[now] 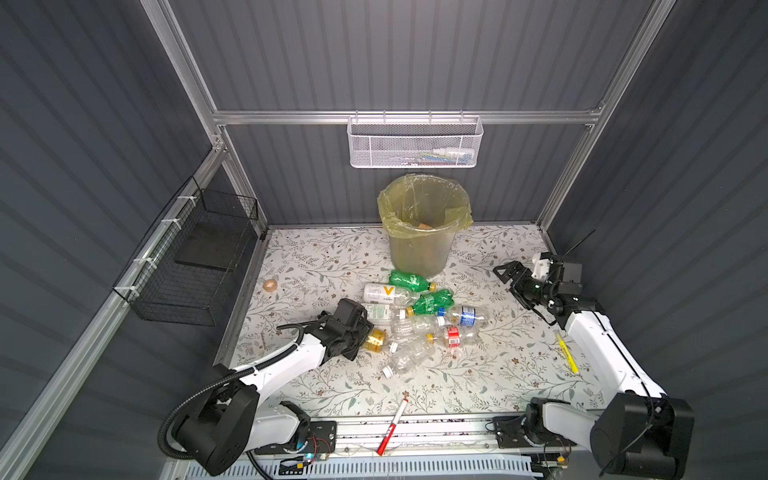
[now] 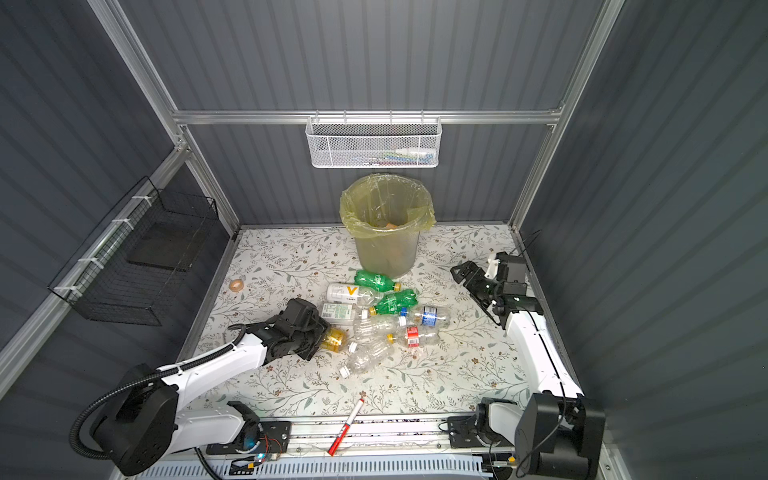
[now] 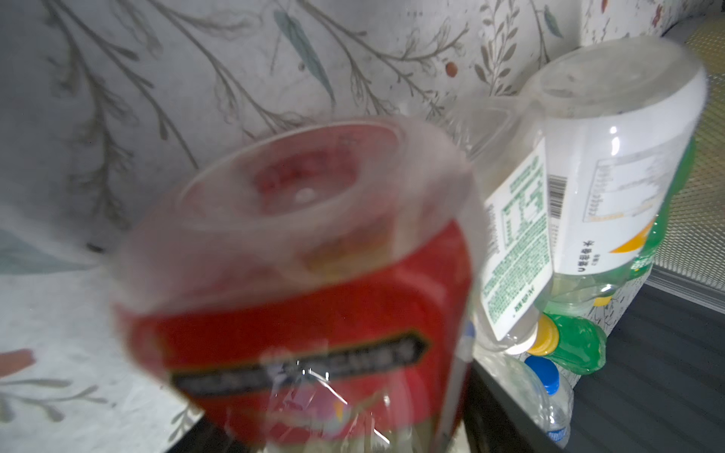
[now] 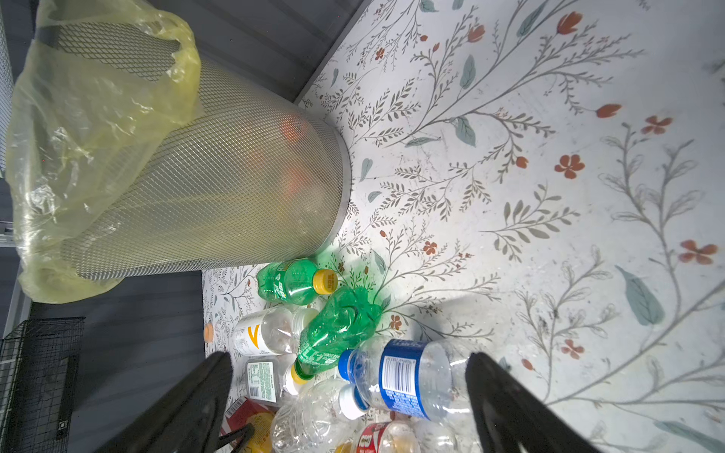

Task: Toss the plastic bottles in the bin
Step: 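Grasp the red-and-gold label bottle with the left gripper and lift it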

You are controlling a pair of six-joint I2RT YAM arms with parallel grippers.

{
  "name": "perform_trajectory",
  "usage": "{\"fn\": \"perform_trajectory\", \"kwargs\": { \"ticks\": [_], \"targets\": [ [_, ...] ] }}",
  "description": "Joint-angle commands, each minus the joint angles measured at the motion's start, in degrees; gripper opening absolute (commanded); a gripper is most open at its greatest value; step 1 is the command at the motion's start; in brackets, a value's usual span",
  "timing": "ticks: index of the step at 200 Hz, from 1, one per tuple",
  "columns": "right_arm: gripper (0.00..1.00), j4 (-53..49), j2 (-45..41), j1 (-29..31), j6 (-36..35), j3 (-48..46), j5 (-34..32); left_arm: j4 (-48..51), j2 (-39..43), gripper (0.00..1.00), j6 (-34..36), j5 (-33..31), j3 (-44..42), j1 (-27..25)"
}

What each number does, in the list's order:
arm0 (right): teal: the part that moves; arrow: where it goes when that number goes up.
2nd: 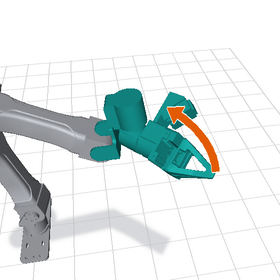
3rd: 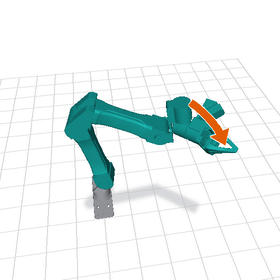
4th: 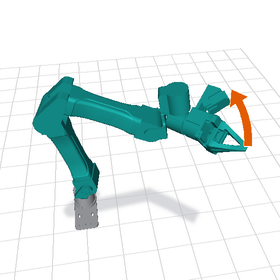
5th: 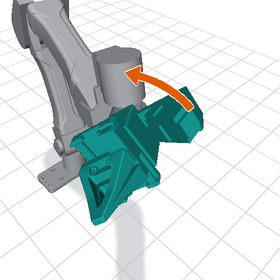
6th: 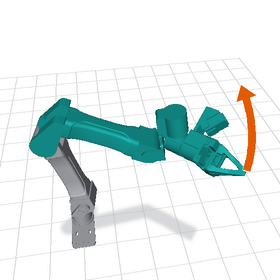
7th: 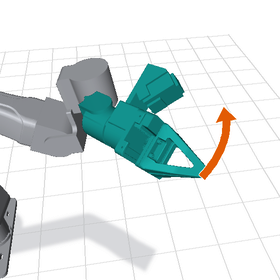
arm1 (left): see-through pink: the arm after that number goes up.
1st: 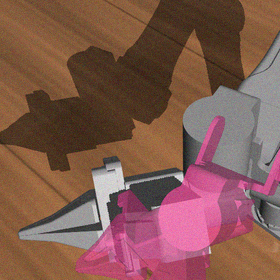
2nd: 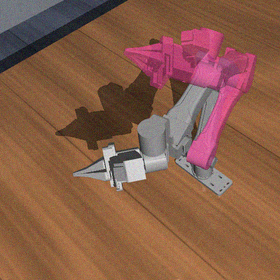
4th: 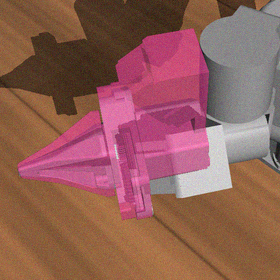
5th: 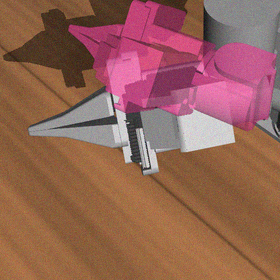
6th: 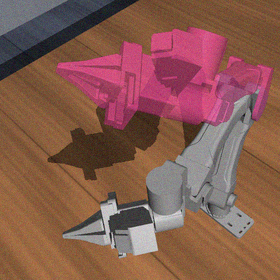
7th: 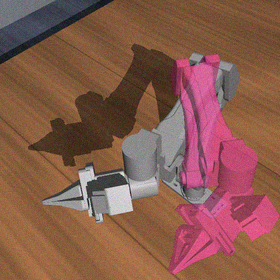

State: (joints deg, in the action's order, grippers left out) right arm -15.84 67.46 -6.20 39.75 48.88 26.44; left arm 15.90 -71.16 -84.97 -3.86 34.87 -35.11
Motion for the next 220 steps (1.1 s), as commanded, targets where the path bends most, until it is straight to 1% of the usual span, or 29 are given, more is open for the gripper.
{"fn": "perform_trajectory", "kwargs": {
  "ticks": [1,22,39,68,80,96,119,141,152,182,220],
  "targets": [
    [0.95,1.25,-0.29,-0.22,0.16,-0.54,0.98,6.96,3.59,0.73,0.85,-5.23,-0.33,0.08],
    [0.94,1.7,-0.22,-0.15,0.58,-0.89,1.48,10.31,6.86,0.71,2.93,-6.67,-1.42,2.34],
    [0.94,2.08,-0.06,-0.14,0.86,-1.22,2.26,12.52,8.67,0.7,6.46,-6.84,-1.49,4.82],
    [0.93,1.78,-0.48,-0.19,0.62,-1.58,2.31,16.66,8.2,0.7,12.82,-5.57,0.3,8.22],
    [0.93,1.69,-0.8,-0.22,0.62,-1.81,2.22,17.45,7.4,0.72,14.62,-4.87,0.72,8.92],
    [0.93,1.78,-1.1,-0.22,0.68,-2.45,2.07,17.43,6.09,0.78,15.98,-4.09,1.08,9.09],
    [0.93,1.95,-1.37,-0.18,0.92,-3.3,2.3,16.8,4.5,0.89,16.64,-3.61,1.4,9.14],
    [0.93,1.74,-1.77,-0.22,0.77,-3.79,2.13,16.21,3.55,0.9,16.86,-3.26,1.03,9.11],
    [0.93,1.55,-1.95,-0.22,0.6,-3.96,2.04,15.73,3.53,0.88,16.9,-3.02,0.45,9.16],
    [0.93,1.73,-1.97,-0.22,0.72,-4.64,1.91,13.98,4.36,0.75,16.25,-2.71,-1.87,9.27],
    [0.92,1.73,-2.01,-0.18,0.7,-5.29,1.77,14.42,6.05,0.62,18.27,-4.29,0.43,9.27]
  ]
}}
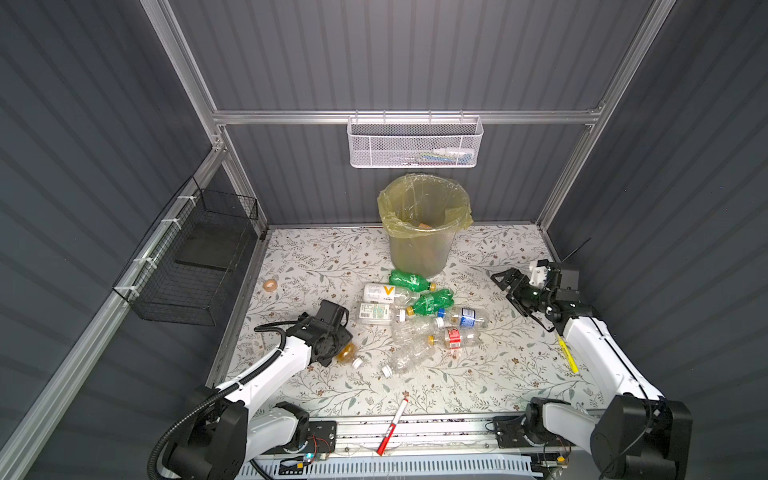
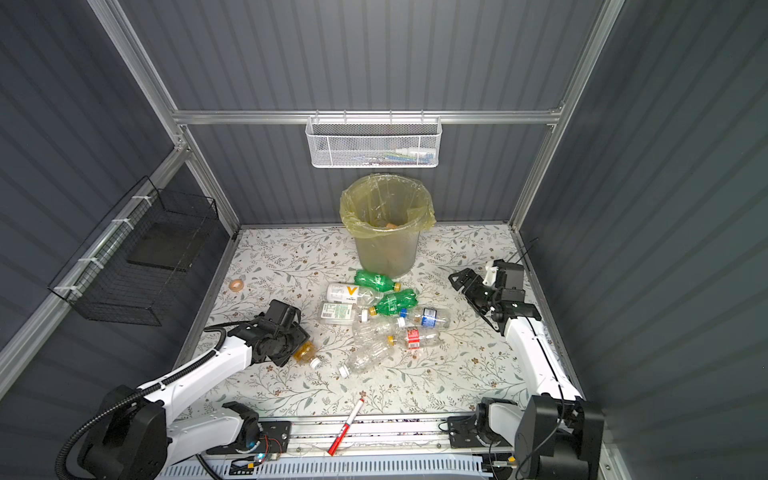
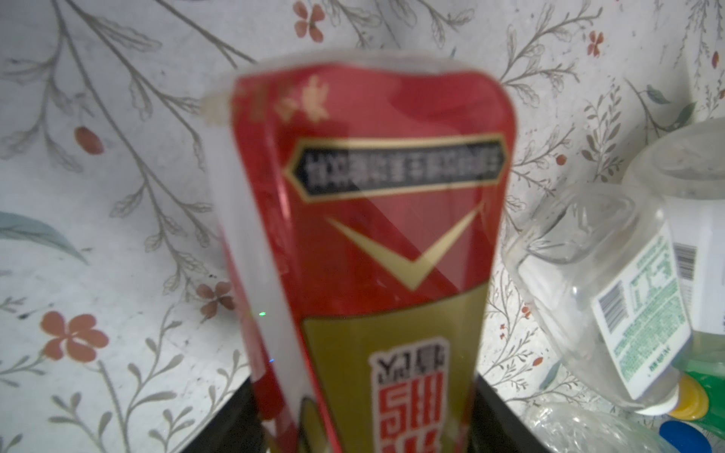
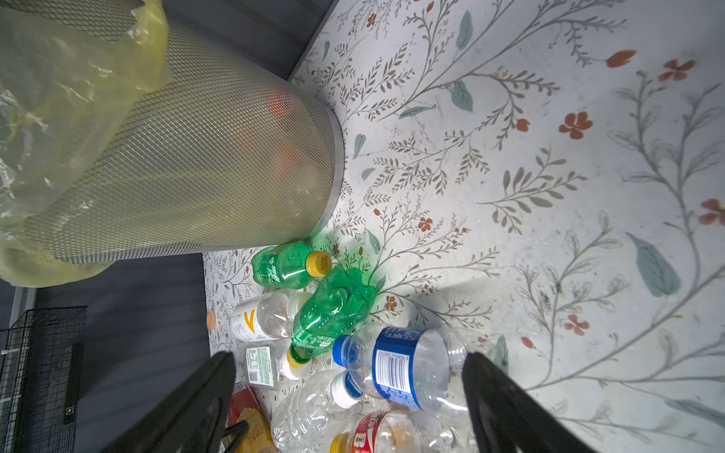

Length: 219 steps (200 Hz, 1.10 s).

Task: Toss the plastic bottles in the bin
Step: 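Grasp the red-and-gold label bottle with the left gripper and lift it, then swing the left gripper over the bin and release the red-and-gold bottle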

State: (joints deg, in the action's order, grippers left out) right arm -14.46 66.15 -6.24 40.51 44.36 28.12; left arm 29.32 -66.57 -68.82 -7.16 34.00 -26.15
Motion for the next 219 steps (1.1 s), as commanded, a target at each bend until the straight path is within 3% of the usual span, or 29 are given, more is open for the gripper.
{"fn": "perform_trajectory", "kwargs": {
  "ticks": [1,32,53,69,82,91,108,120,139,189,219],
  "targets": [
    [0.92,0.33,-0.73,-0.15,-0.07,-0.76,0.09,1.0,1.5,0.62,2.24,-1.04,1.5,0.31],
    [0.92,-0.04,-1.09,-0.17,-0.14,-0.71,0.01,-0.7,1.63,0.57,8.34,-1.17,12.81,0.58],
    [0.92,-0.72,-1.51,-0.18,-0.52,-0.24,-0.16,2.43,-4.2,0.56,18.45,-1.85,35.13,0.58],
    [0.92,-0.5,-1.61,-0.18,-0.53,-0.15,-0.43,1.66,-11.97,0.59,24.73,3.11,55.66,0.58],
    [0.92,-0.06,-1.3,-0.18,-0.05,-0.03,0.1,0.23,-20.57,0.74,27.42,8.52,72.23,0.36],
    [0.92,0.3,-1.08,-0.14,0.41,-0.05,0.63,0.8,-27.14,0.98,28.44,10.51,82.29,0.36],
    [0.92,1.19,-1.47,-0.09,1.47,-0.62,1.4,6.15,-38.91,1.0,30.84,12.19,100.67,0.88],
    [0.92,0.99,-1.64,-0.09,1.61,-1.09,1.26,8.2,-43.81,1.0,29.93,16.45,108.69,2.02],
    [0.92,-0.94,-4.3,-0.07,0.15,-1.59,-0.34,4.08,-40.98,1.0,31.7,16.51,103.97,2.86],
    [0.92,0.03,-2.43,1.4,0.2,-1.35,0.4,-2.43,-23.98,1.0,33.88,18.51,73.1,10.61],
    [0.93,-7.42,-0.22,6.12,-6.93,2.4,-6.4,-0.47,-14.41,1.0,38.24,13.77,62.91,14.07]
  ]
}}
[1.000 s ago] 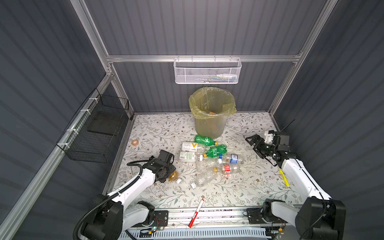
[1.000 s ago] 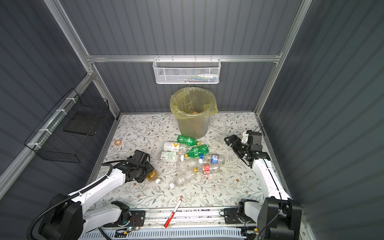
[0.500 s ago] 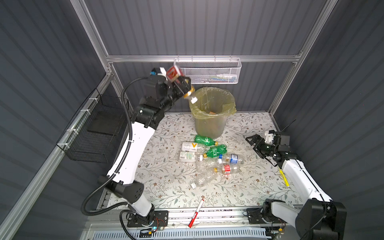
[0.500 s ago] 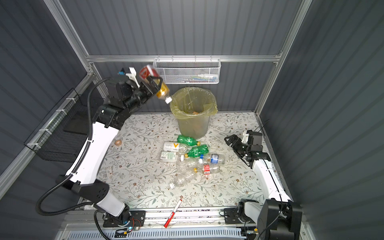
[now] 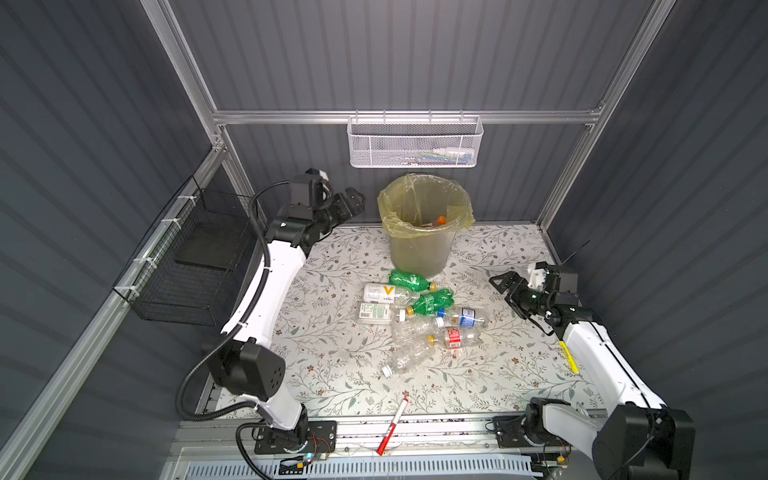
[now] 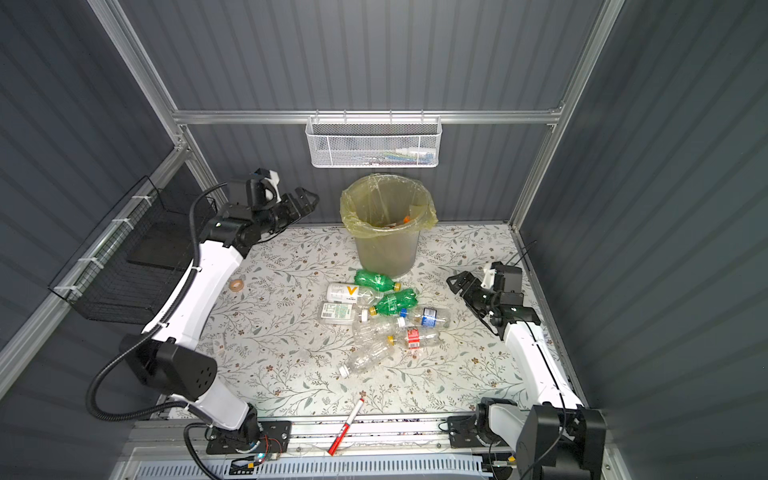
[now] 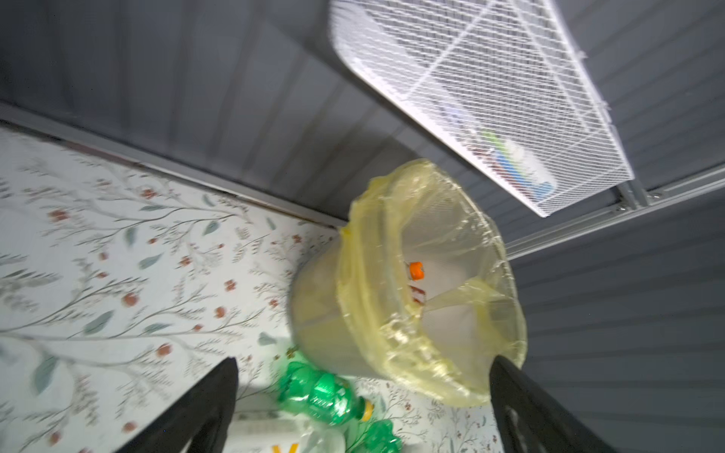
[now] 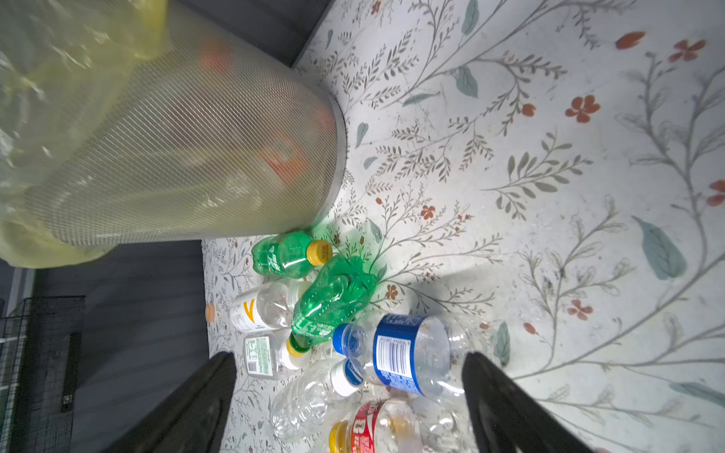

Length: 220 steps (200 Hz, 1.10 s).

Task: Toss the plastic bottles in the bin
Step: 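Swing the left gripper over the bin and release the red-and-gold bottle, then reach the right gripper onto a white-cap clear bottle while the left gripper withdraws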

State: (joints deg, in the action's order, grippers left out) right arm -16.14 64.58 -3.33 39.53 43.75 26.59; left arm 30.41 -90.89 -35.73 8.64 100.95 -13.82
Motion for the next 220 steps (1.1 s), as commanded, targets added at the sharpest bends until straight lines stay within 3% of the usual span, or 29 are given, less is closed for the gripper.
{"fn": "perform_trajectory", "kwargs": {
  "ticks": [1,36,77,120,154,220],
  "targets": [
    [0.93,-5.78,1.35,3.27,-6.17,3.1,-4.96,-1.53,10.24,1.0,5.27,-2.13,-4.42,1.85],
    [0.93,-15.39,2.26,6.93,-12.46,3.8,-10.6,-0.6,16.37,1.0,5.76,-2.16,-19.3,4.64],
    [0.92,-23.42,2.51,18.44,-19.96,6.79,-12.01,-5.74,20.05,1.0,3.9,-1.36,-37.01,5.26],
    [0.91,-28.0,3.02,35.18,-29.14,12.31,-15.4,-8.59,18.26,1.0,4.95,-0.05,-42.48,5.78],
    [0.91,-29.59,8.4,49.79,-41.89,15.64,-20.35,-8.57,17.97,1.0,7.81,-1.1,-44.34,6.17],
    [0.92,-30.57,24.32,61.15,-58.98,23.15,-29.83,-5.66,20.9,1.0,9.84,-1.99,-48.44,7.74]
  ]
}}
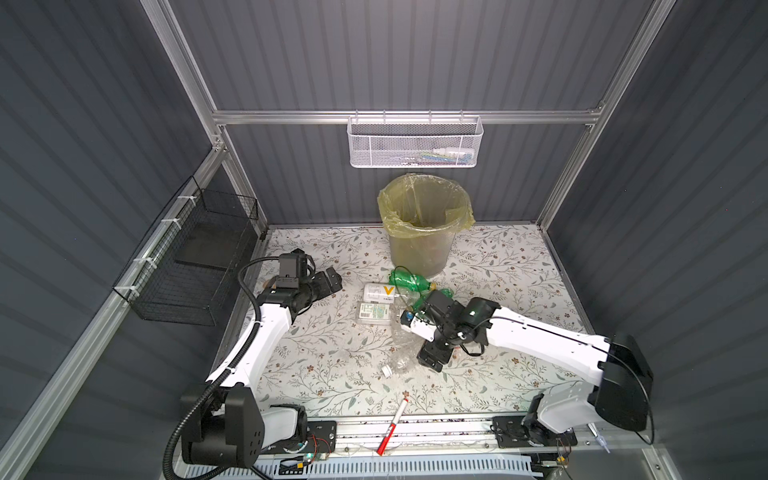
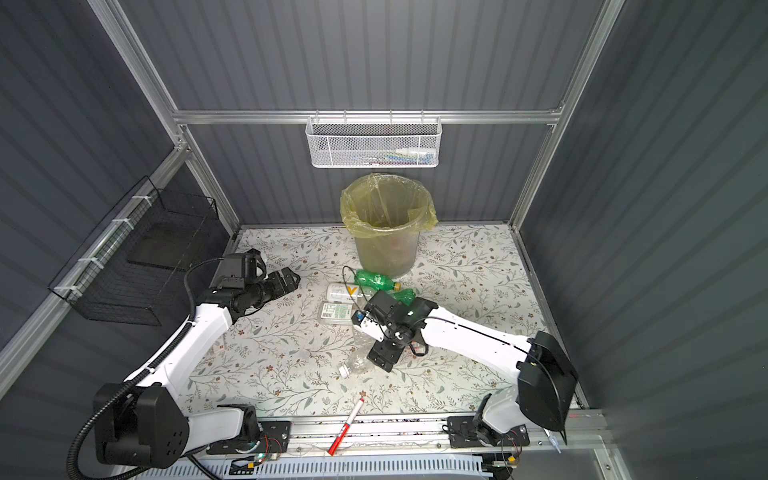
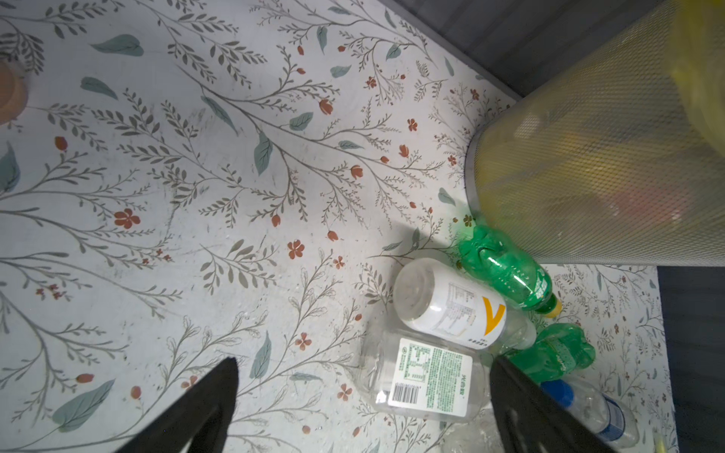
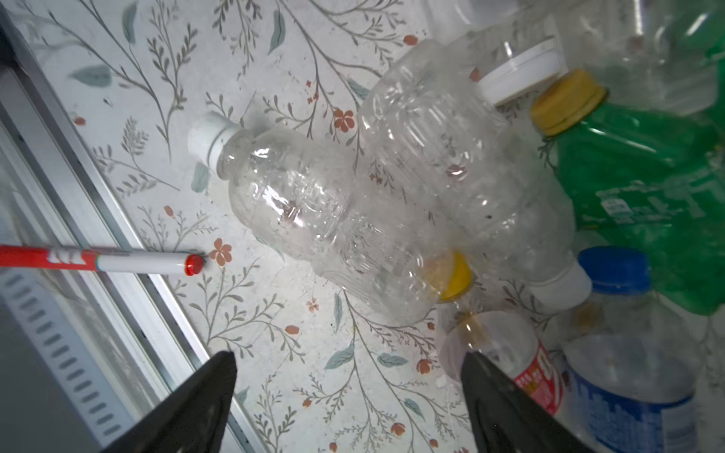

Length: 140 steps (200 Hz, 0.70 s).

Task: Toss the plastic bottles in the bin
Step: 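Reach the right gripper onto a white-cap clear bottle while the left gripper withdraws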

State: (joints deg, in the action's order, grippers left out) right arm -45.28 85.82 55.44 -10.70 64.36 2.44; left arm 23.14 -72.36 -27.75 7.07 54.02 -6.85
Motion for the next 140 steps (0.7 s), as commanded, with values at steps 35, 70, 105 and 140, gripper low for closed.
{"fn": "perform_trajectory", "kwargs": {
  "ticks": [35,70,105,140],
  "targets": [
    [0.92,5.14,4.87,4.77,-13.02,1.05,-5.84,2.41,3.96,1.0,2.56,-0.64,-3.33,1.39],
    [0.9,11.15,7.05,6.85,-15.14,-1.44,-8.76,2.53,3.76,1.0,2.7,-0.3,-3.68,1.75],
    [0.9,13.69,8.76,6.96,-16.2,-3.58,-6.58,2.31,3.01,1.0,2.7,0.12,-3.41,1.84],
    [0.91,16.83,10.85,6.95,-17.11,-5.87,-6.97,2.24,2.5,1.0,2.65,0.13,-3.44,1.93]
  ]
}}
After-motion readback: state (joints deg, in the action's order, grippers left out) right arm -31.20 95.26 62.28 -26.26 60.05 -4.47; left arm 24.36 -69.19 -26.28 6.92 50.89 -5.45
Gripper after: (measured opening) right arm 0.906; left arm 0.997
